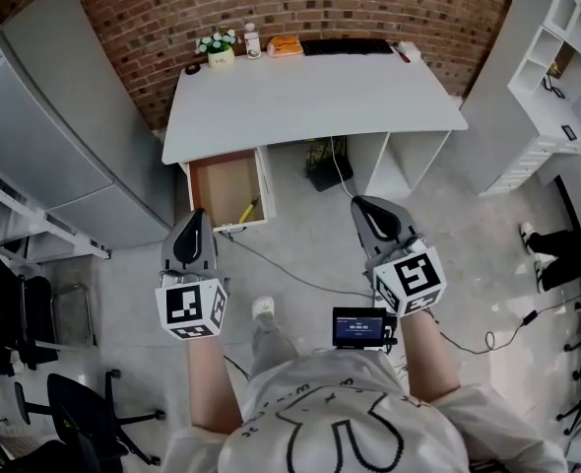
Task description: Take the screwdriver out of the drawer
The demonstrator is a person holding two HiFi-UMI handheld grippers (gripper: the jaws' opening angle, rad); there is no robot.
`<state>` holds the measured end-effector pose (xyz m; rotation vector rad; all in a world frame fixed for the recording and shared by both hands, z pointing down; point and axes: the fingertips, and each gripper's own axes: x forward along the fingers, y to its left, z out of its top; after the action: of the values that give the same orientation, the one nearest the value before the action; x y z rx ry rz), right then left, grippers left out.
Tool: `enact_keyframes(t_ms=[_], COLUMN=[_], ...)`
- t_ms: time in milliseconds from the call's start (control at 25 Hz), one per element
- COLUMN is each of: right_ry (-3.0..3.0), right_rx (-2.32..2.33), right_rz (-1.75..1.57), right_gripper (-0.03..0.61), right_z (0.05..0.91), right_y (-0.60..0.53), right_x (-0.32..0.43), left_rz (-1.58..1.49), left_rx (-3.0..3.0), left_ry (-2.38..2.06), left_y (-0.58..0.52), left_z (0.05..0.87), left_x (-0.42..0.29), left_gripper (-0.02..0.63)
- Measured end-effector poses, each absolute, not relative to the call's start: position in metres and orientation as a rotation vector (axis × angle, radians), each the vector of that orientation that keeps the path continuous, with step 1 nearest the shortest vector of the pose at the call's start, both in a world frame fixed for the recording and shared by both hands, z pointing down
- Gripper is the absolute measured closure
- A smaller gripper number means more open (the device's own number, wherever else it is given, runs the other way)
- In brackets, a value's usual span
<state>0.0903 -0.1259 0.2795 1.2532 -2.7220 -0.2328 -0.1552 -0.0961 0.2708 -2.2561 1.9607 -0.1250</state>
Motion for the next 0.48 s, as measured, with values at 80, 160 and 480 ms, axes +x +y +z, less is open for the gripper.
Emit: enact_keyframes(t_ms=[80, 160, 480], right_ry=[-2.708, -2.692, -2.626], right_rx=[1.274, 1.296, 1.389], right_rz=[-0.226, -0.211, -0.186], right_gripper=[0.557, 0.557, 0.557], right_z=[0.282, 0.285, 0.287], right_y=[-0.142, -0.160, -0.234], right_x=[0.080, 0.069, 0.015], left_rz=[-0.125, -0.131, -0.136], left_rx=[-2.275, -2.298, -2.367], left_ry=[1.945, 1.929, 1.863], left_y=[-0.116, -0.138, -0.232], left_z=[0.273, 0.276, 0.278], left_x=[-0.166, -0.177, -0.237], left_gripper=[0.601, 0.601, 0.601])
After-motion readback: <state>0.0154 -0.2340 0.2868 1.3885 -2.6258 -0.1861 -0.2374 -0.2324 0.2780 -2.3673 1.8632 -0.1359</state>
